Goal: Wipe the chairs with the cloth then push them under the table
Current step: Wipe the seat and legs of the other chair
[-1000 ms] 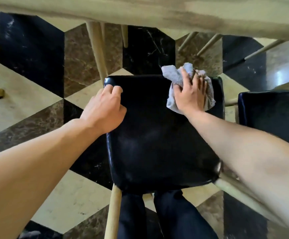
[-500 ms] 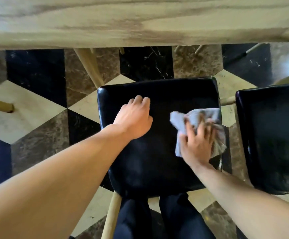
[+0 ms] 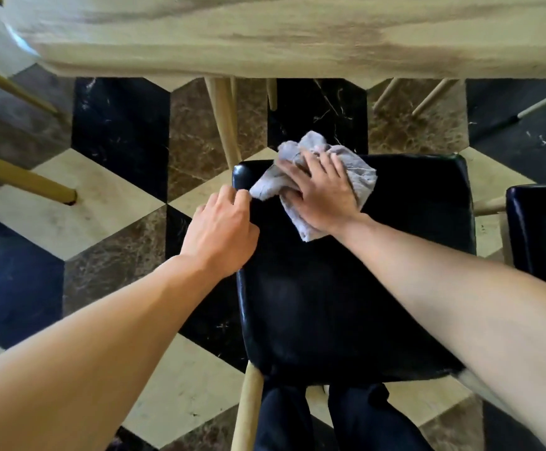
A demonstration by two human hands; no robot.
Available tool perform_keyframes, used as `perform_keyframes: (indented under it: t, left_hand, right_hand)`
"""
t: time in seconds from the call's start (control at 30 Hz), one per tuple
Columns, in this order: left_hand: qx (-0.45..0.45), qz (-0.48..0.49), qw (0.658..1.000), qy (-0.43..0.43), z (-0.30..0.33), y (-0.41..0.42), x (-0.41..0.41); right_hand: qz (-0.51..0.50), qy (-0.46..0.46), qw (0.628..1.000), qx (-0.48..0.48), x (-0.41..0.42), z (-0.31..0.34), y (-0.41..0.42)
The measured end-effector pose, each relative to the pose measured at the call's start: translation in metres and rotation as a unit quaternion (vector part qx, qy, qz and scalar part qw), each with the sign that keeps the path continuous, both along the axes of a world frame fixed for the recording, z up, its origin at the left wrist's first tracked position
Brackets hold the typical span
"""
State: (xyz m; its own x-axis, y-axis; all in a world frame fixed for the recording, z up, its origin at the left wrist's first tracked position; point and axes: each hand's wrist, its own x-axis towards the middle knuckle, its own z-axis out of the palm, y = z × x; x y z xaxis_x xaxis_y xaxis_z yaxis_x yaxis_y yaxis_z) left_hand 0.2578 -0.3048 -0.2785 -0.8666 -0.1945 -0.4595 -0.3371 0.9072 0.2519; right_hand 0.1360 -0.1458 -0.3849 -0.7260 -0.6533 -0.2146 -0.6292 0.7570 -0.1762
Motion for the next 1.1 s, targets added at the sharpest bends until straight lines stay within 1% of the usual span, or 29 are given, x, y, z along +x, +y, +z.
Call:
perform_keyframes:
  t: [0.03,0.1,0.2,0.27,0.33,0.43,0.47,0.5,0.57,0.63,0.73,0.8,0.83,0.9,0.97,1.03,1.1]
  left_hand:
    - [-0.009,0.016,1.0,0.007,0.0,-0.006,0.003]
    - [-0.019,0.048,0.999,0.017,0.001,-0.016,0.007]
    - [-0.031,0.099,0.994,0.033,-0.001,-0.031,0.015]
    - [-0.026,0.128,0.991,0.031,-0.002,-0.038,0.022]
    - [-0.022,0.14,0.989,0.027,-0.002,-0.045,0.028]
    - [-0.01,0.144,0.989,0.011,-0.002,-0.053,0.036]
    - [-0.006,0.136,0.991,0.005,-0.001,-0.054,0.038]
    - [-0.001,0.125,0.992,-0.001,-0.001,-0.054,0.04]
    - [0.01,0.093,0.996,-0.013,-0.002,-0.051,0.042]
    - [0.021,0.067,0.997,-0.019,-0.003,-0.045,0.042]
    - [0.031,0.051,0.998,-0.021,-0.003,-0.033,0.036]
    - [0.038,0.046,0.998,-0.022,-0.004,-0.025,0.033]
    - [0.041,0.039,0.998,-0.02,-0.005,-0.02,0.032]
    - [0.044,0.03,0.998,-0.013,-0.008,-0.013,0.029]
    - [0.041,0.027,0.999,-0.011,-0.009,-0.008,0.028]
    - [0.038,0.021,0.999,-0.013,-0.008,-0.002,0.027]
    - [0.036,0.016,0.999,-0.006,-0.005,0.005,0.024]
  right_hand:
    - [-0.051,0.008,0.999,0.014,-0.006,0.003,-0.006]
    - [-0.095,0.007,0.994,0.052,-0.01,0.009,-0.025]
    - [-0.055,-0.024,0.996,0.073,0.005,0.018,-0.066]
    - [0.039,-0.041,0.995,0.078,0.027,0.024,-0.093]
    - [0.167,-0.035,0.977,0.131,0.058,0.029,-0.115]
    - [0.327,-0.017,0.912,0.248,0.115,0.034,-0.121]
    - [0.368,-0.012,0.891,0.267,0.134,0.036,-0.113]
    - [0.401,-0.014,0.876,0.268,0.149,0.039,-0.099]
    - [0.44,-0.047,0.866,0.234,0.171,0.041,-0.062]
    - [0.466,-0.067,0.864,0.181,0.181,0.038,-0.02]
    - [0.479,-0.047,0.869,0.115,0.167,0.03,0.021]
    - [0.453,-0.042,0.888,0.074,0.14,0.02,0.031]
    - [0.409,-0.045,0.91,0.049,0.123,0.017,0.032]
    - [0.271,-0.056,0.961,0.01,0.088,0.011,0.034]
    - [0.12,-0.062,0.991,0.006,0.06,0.008,0.041]
    - [-0.017,-0.031,0.999,0.007,0.043,0.007,0.058]
    - [-0.111,0.0,0.994,-0.003,0.036,0.008,0.082]
